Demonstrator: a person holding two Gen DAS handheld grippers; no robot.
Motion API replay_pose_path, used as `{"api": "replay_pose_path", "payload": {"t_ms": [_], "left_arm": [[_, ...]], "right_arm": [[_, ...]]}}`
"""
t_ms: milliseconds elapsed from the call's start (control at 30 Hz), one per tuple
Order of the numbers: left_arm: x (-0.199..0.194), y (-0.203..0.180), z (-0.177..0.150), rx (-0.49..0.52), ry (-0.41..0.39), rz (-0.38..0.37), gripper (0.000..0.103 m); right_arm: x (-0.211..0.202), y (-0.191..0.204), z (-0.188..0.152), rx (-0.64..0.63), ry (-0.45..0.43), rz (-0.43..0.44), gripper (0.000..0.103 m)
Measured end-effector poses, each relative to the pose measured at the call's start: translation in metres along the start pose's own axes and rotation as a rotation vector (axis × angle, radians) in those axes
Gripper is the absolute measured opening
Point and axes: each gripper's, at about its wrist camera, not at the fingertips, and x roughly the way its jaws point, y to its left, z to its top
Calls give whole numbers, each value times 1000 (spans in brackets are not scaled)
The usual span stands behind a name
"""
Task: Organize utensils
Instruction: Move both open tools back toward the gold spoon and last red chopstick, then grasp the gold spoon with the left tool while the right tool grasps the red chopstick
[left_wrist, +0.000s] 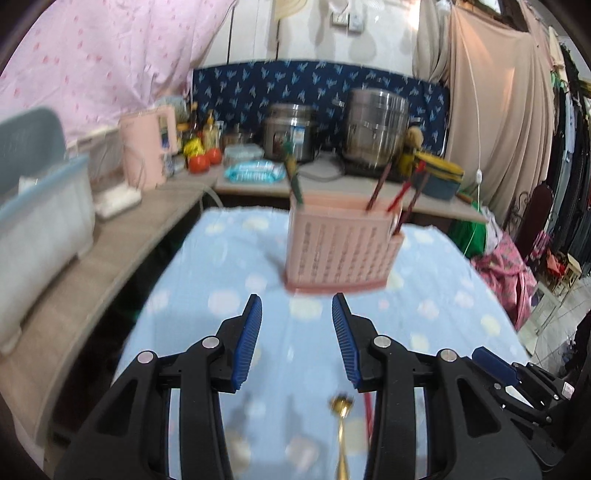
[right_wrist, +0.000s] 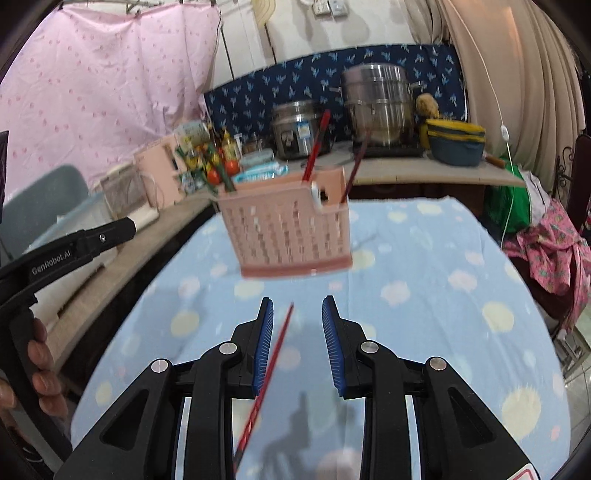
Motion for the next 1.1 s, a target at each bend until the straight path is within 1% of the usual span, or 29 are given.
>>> {"api": "replay_pose_path", "payload": {"t_ms": [67, 133, 233, 433, 567, 700, 833, 1100], "left_arm": [[0, 6, -21, -7, 36, 9, 38], [1, 10, -39, -16, 75, 1, 38], [3, 12, -63, -7, 120, 13, 38], [6, 7, -102, 16, 192, 22, 38], [7, 3, -120, 26, 232, 6, 38], [7, 1, -129, 38, 251, 3, 38], [8, 1, -134, 38, 260, -2, 38], [11, 0, -136, 27, 282, -13, 38]], "right_arm": [[0, 3, -21, 3, 37, 2, 28], [2, 7, -38, 10, 74, 13, 28], [4, 16, -67, 16, 133, 31, 28], [10, 33, -98, 5, 188, 38, 28], [14, 41, -108, 6, 215, 50, 28], [19, 45, -110, 6, 224, 49, 28], [21, 46, -111, 8, 226, 41, 28], [29, 49, -111, -7, 228, 21, 22]]}}
